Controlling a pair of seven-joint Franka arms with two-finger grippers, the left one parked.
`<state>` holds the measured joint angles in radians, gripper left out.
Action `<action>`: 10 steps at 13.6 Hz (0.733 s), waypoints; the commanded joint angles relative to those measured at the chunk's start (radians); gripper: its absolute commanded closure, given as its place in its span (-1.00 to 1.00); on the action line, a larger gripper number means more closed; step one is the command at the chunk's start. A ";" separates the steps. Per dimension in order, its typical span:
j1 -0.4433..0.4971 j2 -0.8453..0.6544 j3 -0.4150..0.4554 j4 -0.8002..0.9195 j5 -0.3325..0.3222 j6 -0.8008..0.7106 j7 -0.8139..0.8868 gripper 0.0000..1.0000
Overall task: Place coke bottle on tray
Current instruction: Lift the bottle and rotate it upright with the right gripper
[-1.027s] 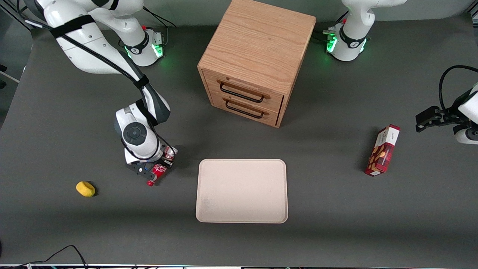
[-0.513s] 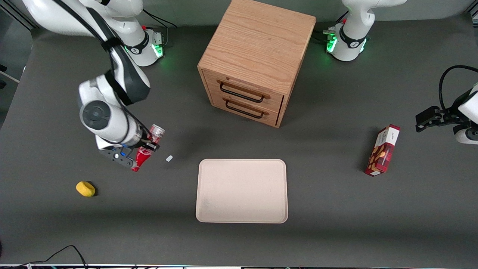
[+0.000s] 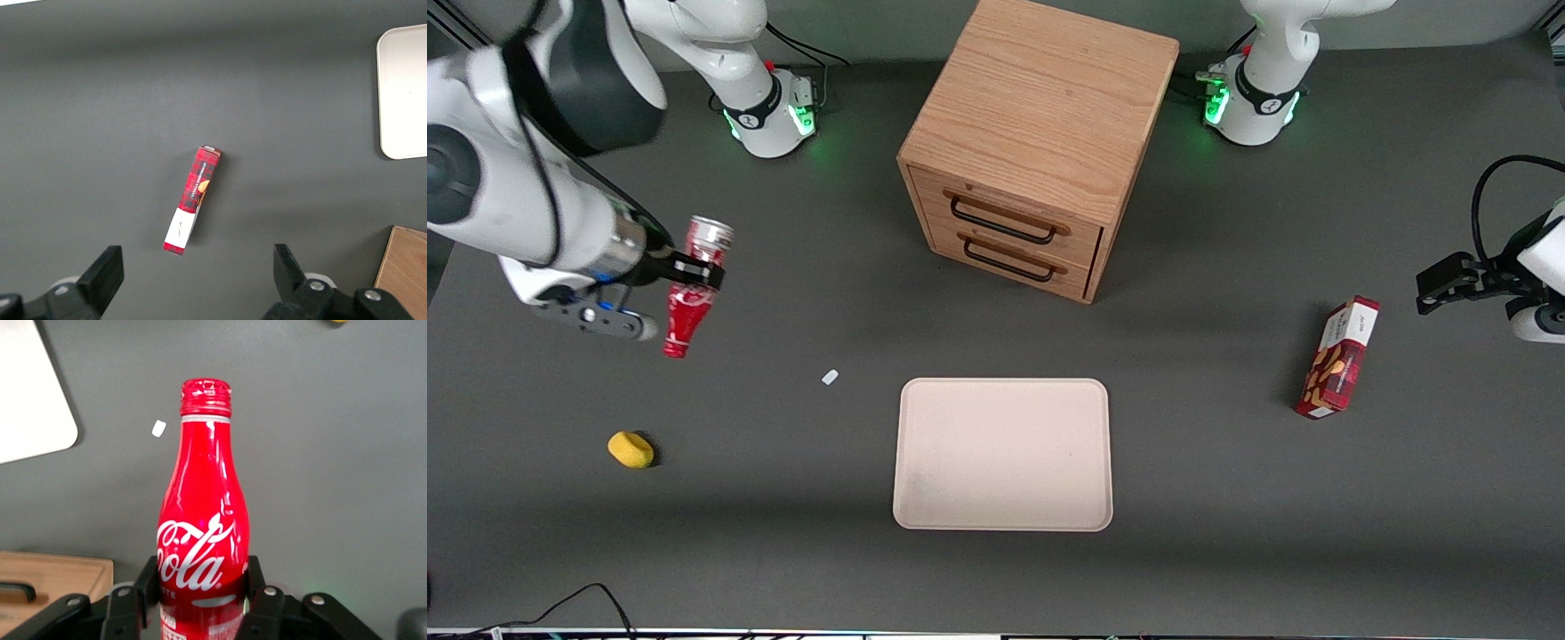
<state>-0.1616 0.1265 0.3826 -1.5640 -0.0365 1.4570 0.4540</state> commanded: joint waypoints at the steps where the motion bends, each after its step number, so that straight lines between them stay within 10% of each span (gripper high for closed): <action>1: 0.057 0.019 -0.078 0.120 0.026 -0.108 -0.108 1.00; 4: 0.233 0.066 -0.270 0.194 0.062 -0.115 -0.195 1.00; 10: 0.419 0.402 -0.291 0.502 0.079 -0.109 -0.112 1.00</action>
<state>0.1981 0.3874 0.1129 -1.2529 0.0235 1.3792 0.2960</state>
